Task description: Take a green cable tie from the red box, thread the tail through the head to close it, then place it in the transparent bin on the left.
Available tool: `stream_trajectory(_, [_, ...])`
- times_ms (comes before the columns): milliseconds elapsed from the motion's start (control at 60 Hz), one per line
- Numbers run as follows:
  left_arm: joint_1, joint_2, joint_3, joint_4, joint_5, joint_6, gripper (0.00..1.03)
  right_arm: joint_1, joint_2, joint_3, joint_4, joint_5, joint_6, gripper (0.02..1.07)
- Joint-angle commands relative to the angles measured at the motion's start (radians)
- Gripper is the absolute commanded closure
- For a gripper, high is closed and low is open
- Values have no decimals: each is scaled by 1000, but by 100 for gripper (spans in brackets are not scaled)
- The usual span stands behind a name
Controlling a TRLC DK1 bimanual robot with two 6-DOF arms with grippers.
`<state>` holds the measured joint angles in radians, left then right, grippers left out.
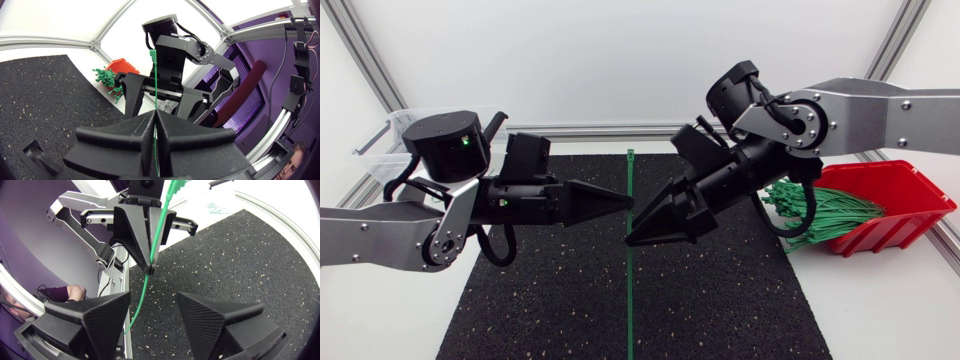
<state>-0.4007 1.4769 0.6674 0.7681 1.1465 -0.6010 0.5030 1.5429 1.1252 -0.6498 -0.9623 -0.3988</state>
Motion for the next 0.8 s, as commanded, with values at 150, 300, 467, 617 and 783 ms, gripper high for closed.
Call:
stream_trajectory(150, [-9,-35,-32,20,2,12,100,9,-17,1,35,-16,58,79])
stream_trajectory(300, [-7,-43,-35,20,2,10,100,12,-17,-4,49,-38,98,98])
stream_trajectory(467, [-4,-41,-37,20,2,10,100,14,-17,-10,58,-52,109,101])
stream_trajectory(617, [-1,-33,-34,20,2,10,100,16,-18,-13,56,-52,109,101])
stream_trajectory(783, [0,-36,-25,19,4,6,75,25,-18,-22,55,-50,107,101])
